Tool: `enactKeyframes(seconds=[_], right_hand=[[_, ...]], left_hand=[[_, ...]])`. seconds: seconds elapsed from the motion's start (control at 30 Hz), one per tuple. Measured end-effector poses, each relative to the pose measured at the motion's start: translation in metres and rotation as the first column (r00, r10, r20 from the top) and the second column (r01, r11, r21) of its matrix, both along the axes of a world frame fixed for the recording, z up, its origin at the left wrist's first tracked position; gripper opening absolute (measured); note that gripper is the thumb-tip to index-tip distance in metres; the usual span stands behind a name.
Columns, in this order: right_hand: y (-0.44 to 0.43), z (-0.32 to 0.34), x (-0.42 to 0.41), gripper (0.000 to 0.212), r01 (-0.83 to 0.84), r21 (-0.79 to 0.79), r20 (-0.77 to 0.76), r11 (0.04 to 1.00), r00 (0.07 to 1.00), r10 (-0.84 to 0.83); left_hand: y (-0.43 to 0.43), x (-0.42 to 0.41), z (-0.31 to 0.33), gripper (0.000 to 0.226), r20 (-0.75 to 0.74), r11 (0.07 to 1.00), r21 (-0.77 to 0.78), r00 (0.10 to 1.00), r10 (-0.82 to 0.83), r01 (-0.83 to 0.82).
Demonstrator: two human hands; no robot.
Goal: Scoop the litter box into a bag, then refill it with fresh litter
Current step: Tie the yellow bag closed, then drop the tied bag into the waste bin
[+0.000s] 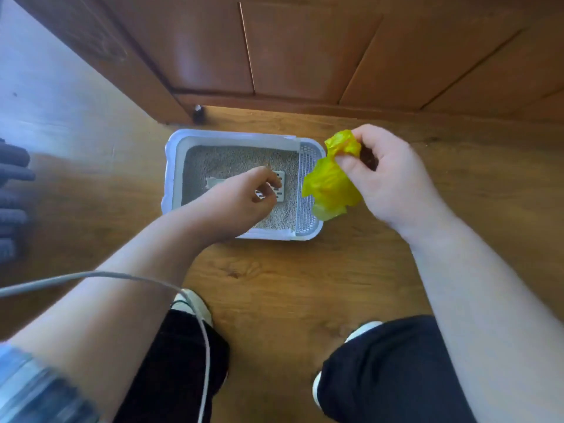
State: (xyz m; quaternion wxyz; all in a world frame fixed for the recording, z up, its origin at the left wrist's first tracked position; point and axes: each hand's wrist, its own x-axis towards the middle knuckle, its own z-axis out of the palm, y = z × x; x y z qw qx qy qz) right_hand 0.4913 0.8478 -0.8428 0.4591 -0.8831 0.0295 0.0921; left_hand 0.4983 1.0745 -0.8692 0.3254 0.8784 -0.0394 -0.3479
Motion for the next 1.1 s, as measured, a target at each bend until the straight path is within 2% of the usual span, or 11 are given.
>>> enactKeyframes(seconds=[0.1, 0.17, 0.23, 0.33, 0.5, 0.63, 0.77, 0.9, 1.0, 1.1], right_hand=[[0.005, 0.048, -0.011, 0.004, 0.033, -0.006, -0.036, 0.999, 0.999, -0.033], [0.007, 0.093, -0.024, 0.005, 0.028, -0.008, -0.052, 1.000, 0.998, -0.028], [0.009, 0.146, -0.031, 0.004, 0.000, 0.001, -0.049, 1.000, 0.999, 0.000], [0.011, 0.237, -0.037, 0.004, -0.035, 0.006, -0.049, 0.999, 0.998, 0.035], [0.015, 0.395, -0.041, 0.007, -0.087, 0.109, -0.012, 0.990, 0.996, 0.088], [0.019, 0.509, -0.036, 0.004, -0.121, 0.119, 0.107, 0.985, 0.988, 0.108], [0.016, 0.611, -0.035, 0.005, -0.094, 0.151, 0.227, 0.984, 0.972, 0.058], [0.002, 0.711, -0.052, 0.005, -0.068, 0.162, 0.405, 0.984, 0.914, -0.004], [-0.019, 0.765, -0.062, 0.005, -0.041, 0.205, 0.478, 0.978, 0.876, -0.064], [-0.044, 0.802, -0.073, 0.008, 0.019, 0.278, 0.516, 0.960, 0.841, -0.165]], left_hand=[[0.004, -0.021, 0.031, 0.030, -0.023, 0.998, 0.052, 0.999, 0.038, -0.037], [0.004, -0.040, 0.067, 0.036, -0.087, 0.990, 0.074, 0.988, 0.126, -0.120], [0.002, -0.058, 0.110, 0.040, -0.154, 0.972, 0.025, 0.960, 0.233, -0.232], [-0.001, -0.073, 0.186, 0.047, -0.167, 0.951, -0.002, 0.938, 0.304, -0.308], [0.002, -0.064, 0.316, 0.062, -0.093, 0.962, -0.021, 0.958, 0.270, -0.273], [0.002, -0.048, 0.408, 0.067, -0.055, 0.973, -0.055, 0.974, 0.221, -0.224], [-0.008, -0.034, 0.496, 0.065, -0.050, 0.941, -0.240, 0.971, 0.232, -0.238], [-0.023, -0.023, 0.584, 0.071, -0.035, 0.882, -0.431, 0.980, 0.196, -0.191], [-0.043, -0.012, 0.640, 0.077, -0.077, 0.782, -0.602, 0.986, 0.149, -0.165], [-0.071, -0.006, 0.680, 0.085, -0.112, 0.720, -0.682, 0.991, 0.073, -0.130]])
